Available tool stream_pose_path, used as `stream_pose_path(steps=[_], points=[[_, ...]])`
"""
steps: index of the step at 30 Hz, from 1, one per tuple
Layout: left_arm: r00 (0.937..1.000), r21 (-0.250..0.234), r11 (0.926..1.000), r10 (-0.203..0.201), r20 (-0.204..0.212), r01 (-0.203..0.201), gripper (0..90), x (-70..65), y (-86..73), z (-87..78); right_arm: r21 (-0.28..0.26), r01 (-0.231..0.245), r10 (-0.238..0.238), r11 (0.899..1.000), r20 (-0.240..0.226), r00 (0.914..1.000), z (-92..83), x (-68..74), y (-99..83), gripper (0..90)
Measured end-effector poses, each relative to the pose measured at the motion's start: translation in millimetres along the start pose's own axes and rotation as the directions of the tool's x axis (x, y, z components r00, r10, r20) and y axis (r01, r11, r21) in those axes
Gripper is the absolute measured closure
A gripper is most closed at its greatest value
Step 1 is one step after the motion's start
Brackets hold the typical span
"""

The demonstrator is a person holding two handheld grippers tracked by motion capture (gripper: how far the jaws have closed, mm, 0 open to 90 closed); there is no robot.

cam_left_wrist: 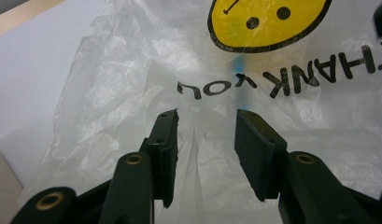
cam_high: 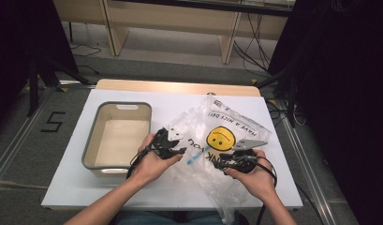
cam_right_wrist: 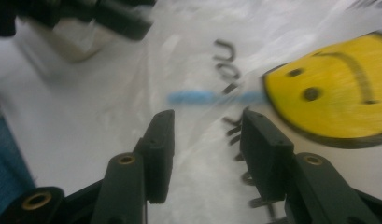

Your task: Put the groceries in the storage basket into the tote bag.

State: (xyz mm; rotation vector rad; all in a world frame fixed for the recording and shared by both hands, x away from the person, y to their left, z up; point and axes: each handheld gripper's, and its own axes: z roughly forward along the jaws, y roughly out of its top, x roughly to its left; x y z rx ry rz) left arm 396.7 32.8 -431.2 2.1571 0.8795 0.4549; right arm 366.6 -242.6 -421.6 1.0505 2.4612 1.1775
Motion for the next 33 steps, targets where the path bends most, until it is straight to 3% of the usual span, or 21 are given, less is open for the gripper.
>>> stream_pose_path(steps=[4,9,11,20,33], points=[[0.9999,0.008,0.9999,-0.008,0.011,0.008,57.9,0.1,-4.1,0.0,-0.074,-0.043,0.048,0.996,0.075,0.996,-13.6,-9.9,-1.9,55.4],[0.9989,0.013,0.9995,-0.028,0.037,0.027,54.4,-1.4,-9.4,0.7,-0.097,-0.083,0.096,0.992,0.138,0.9858,-22.5,-20.1,-9.0,54.5],[0.9979,0.011,0.9991,-0.041,0.049,0.041,52.2,-1.4,-11.0,1.0,-0.097,-0.095,0.109,0.991,0.147,0.9831,-24.6,-23.0,-11.8,54.3],[0.9983,0.005,0.9997,-0.024,0.053,0.024,42.1,-3.5,-12.8,0.2,-0.106,-0.126,0.143,0.986,0.175,0.9741,-35.1,-30.8,-20.6,53.1],[0.9971,-0.001,0.9992,-0.039,0.066,0.039,36.7,-5.1,-14.7,2.2,-0.12,-0.192,0.219,0.974,0.278,0.9352,-53.4,-45.4,-37.6,48.7]])
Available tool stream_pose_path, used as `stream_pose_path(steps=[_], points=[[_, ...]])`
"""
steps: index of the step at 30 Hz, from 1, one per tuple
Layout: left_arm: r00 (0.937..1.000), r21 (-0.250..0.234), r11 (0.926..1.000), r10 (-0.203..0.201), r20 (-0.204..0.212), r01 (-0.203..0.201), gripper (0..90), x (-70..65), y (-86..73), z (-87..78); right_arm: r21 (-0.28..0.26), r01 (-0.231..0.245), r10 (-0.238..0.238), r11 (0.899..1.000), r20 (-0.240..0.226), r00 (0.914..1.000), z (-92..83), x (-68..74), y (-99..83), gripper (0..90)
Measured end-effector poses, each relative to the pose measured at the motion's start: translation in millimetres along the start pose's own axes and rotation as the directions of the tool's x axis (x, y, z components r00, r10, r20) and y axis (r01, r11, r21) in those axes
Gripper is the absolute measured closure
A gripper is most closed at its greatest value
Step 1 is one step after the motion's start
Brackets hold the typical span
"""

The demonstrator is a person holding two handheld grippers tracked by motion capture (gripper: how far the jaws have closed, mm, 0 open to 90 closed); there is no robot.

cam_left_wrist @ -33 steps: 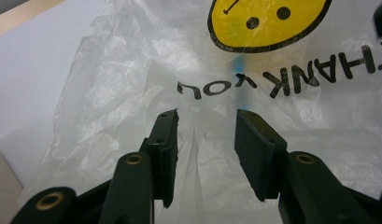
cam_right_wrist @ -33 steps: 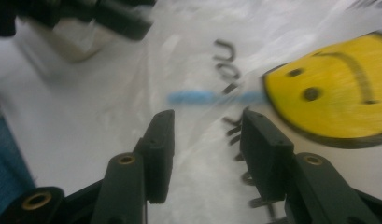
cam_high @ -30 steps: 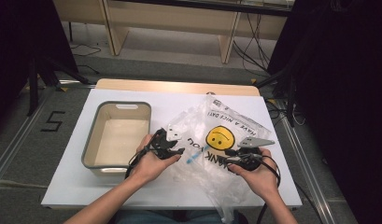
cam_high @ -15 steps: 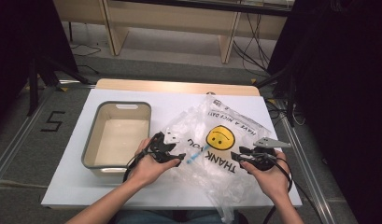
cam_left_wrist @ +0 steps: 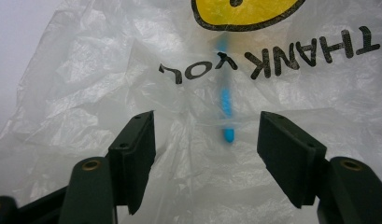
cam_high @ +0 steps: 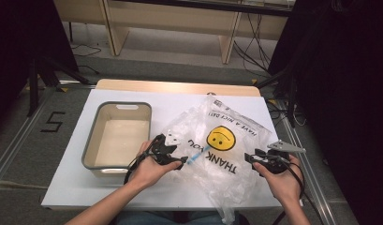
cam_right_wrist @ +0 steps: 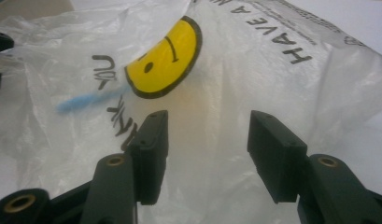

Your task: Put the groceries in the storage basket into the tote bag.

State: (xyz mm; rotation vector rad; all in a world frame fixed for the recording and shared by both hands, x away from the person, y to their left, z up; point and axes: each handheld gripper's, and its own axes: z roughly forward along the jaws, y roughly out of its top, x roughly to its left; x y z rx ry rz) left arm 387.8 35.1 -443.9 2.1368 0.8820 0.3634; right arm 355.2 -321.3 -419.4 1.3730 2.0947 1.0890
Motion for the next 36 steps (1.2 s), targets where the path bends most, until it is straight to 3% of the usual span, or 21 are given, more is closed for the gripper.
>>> stream_pose_path(steps=[8,27,31,36], points=[[1.0,0.0,1.0,0.007,-0.002,-0.007,36.8,-0.5,-0.5,-2.2,0.012,-0.031,0.03,0.999,0.034,0.999,-4.7,-6.7,-6.8,46.8],[0.9999,0.008,0.9999,0.01,0.003,-0.01,38.3,-1.6,-2.4,-1.6,0.074,-0.104,0.1,0.992,0.054,0.9935,-4.4,-13.4,-20.5,42.0],[0.9999,0.009,0.9999,0.012,-0.001,-0.012,38.3,-1.6,-2.8,-1.0,0.108,-0.119,0.113,0.987,0.056,0.992,-2.6,-13.6,-23.6,41.7],[0.9998,0.017,0.9997,0.019,-0.002,-0.019,38.6,-2.0,-2.9,-0.1,0.169,-0.161,0.153,0.972,0.059,0.9865,0.8,-13.9,-28.7,41.7]])
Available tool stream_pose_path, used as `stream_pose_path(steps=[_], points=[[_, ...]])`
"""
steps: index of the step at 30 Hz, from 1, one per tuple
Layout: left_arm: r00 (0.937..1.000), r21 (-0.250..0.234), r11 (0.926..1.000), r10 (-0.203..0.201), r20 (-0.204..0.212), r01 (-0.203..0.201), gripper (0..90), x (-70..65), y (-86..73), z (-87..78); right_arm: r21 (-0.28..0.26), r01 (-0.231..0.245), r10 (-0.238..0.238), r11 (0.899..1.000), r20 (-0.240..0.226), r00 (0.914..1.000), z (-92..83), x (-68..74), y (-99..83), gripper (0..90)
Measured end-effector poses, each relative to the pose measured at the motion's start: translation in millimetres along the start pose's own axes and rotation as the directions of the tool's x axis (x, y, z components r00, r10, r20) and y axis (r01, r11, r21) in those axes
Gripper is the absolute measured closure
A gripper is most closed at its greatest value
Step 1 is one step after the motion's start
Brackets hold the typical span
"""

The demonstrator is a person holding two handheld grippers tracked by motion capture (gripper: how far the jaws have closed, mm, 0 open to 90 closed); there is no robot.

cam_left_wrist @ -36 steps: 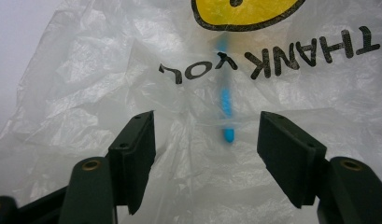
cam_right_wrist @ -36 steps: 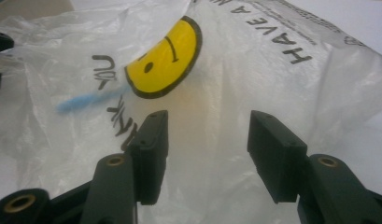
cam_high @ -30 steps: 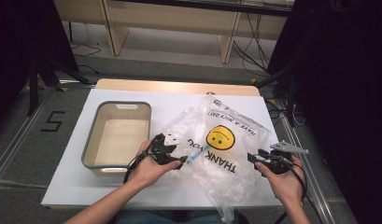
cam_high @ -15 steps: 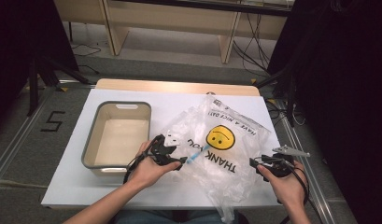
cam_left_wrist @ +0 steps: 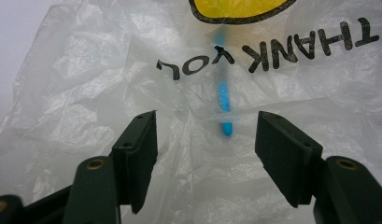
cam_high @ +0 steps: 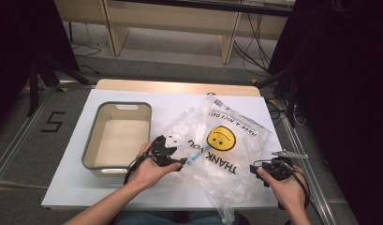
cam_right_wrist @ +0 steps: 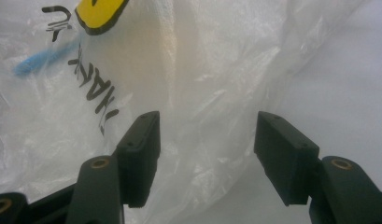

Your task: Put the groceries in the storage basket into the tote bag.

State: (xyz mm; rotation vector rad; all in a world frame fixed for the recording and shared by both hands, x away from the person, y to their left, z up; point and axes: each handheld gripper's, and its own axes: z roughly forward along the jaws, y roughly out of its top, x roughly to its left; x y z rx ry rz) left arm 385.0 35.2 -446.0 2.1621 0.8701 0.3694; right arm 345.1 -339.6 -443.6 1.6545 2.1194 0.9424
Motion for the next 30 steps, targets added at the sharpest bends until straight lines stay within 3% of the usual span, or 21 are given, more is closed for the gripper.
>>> stream_pose_path(steps=[18,23,25,30], points=[[1.0,0.009,0.9999,0.008,-0.005,-0.008,38.8,-0.9,-0.4,1.2,0.062,-0.019,0.021,0.998,-0.031,0.9993,10.6,4.0,-5.0,41.5],[1.0,0.011,0.9999,0.006,-0.004,-0.006,38.8,-1.4,-0.6,1.8,0.127,-0.015,0.018,0.992,-0.02,0.9996,19.9,4.1,-9.6,52.6],[1.0,0.011,0.9999,0.005,-0.003,-0.005,38.8,-1.7,-0.6,2.0,0.147,0.008,-0.006,0.989,-0.012,0.9999,22.7,4.6,-10.7,59.0],[1.0,0.011,0.9999,0.006,-0.004,-0.006,38.8,-1.8,-0.6,2.0,0.171,0.067,-0.066,0.983,-0.014,0.9977,23.3,4.4,-9.1,83.3]])
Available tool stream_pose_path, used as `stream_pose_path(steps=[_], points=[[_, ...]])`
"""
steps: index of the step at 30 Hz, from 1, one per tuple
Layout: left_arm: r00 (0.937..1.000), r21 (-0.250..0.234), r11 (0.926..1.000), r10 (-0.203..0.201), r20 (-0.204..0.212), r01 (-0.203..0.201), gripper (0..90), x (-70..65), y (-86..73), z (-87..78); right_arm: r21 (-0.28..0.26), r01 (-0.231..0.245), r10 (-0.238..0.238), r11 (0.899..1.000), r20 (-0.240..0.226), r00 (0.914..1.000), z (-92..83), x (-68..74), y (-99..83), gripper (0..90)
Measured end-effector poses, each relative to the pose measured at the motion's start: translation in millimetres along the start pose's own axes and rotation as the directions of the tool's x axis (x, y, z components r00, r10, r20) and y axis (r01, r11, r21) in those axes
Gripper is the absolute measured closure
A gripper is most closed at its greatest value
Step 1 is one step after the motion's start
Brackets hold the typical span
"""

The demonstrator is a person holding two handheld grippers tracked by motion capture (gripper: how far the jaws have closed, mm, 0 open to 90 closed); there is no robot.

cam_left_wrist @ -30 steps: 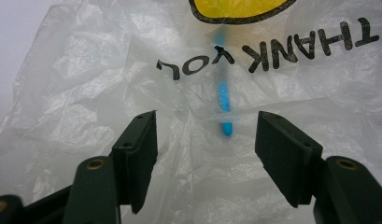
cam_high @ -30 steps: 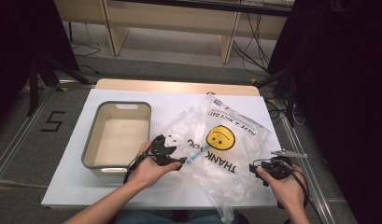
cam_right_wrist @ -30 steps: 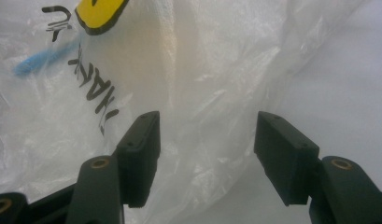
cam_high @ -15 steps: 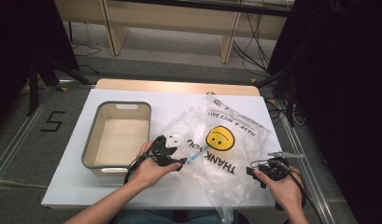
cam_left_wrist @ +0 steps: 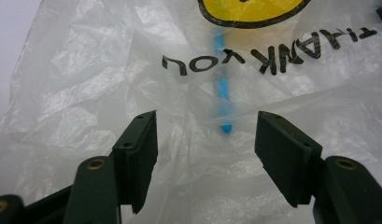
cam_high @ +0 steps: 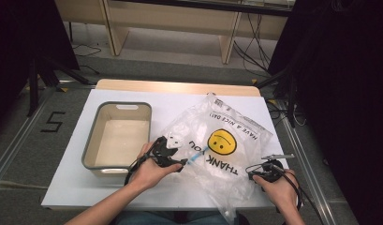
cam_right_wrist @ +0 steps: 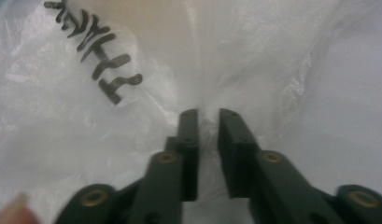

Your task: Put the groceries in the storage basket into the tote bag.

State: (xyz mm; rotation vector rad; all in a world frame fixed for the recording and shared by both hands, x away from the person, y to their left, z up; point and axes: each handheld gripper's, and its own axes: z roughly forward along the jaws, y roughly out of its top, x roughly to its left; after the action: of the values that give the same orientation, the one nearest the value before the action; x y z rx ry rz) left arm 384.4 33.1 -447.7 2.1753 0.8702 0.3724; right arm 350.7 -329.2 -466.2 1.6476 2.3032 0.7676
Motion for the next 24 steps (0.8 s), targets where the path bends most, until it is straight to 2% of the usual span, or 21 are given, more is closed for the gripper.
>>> stream_pose_path(steps=[2,5,11,16,18,20,24], points=[[1.0,-0.001,1.0,0.001,-0.003,-0.001,38.8,-0.1,0.3,-0.5,0.016,0.017,-0.017,1.0,-0.005,0.9998,-0.3,-1.2,0.8,89.3],[1.0,-0.012,0.9999,-0.003,-0.007,0.003,38.6,-0.1,2.1,-2.8,0.028,0.039,-0.038,0.999,-0.016,0.9991,-0.2,-4.0,3.0,90.0],[0.9993,-0.042,0.9991,-0.005,-0.038,0.004,37.4,2.2,8.2,-10.1,0.014,0.084,-0.085,0.996,0.064,0.9943,-2.5,-16.1,10.8,90.0],[0.9977,-0.032,0.9994,-0.018,-0.066,0.016,35.8,2.5,9.3,-11.3,-0.041,0.134,-0.126,0.99,0.151,0.9804,-4.9,-25.1,21.9,90.0],[0.9975,-0.004,0.9999,-0.01,-0.071,0.01,35.2,1.2,8.4,-9.3,-0.06,0.154,-0.141,0.986,0.183,0.9729,-3.5,-27.9,26.2,90.0],[0.9978,0.051,0.9986,-0.005,-0.067,0.009,33.8,-1.0,5.9,-5.3,-0.071,0.16,-0.143,0.985,0.202,0.969,-1.9,-29.9,29.8,90.0],[0.999,0.147,0.9892,0.006,-0.045,0.0,33.7,-5.1,0.0,2.4,-0.102,0.165,-0.139,0.981,0.223,0.9648,1.3,-33.9,36.8,90.0]])
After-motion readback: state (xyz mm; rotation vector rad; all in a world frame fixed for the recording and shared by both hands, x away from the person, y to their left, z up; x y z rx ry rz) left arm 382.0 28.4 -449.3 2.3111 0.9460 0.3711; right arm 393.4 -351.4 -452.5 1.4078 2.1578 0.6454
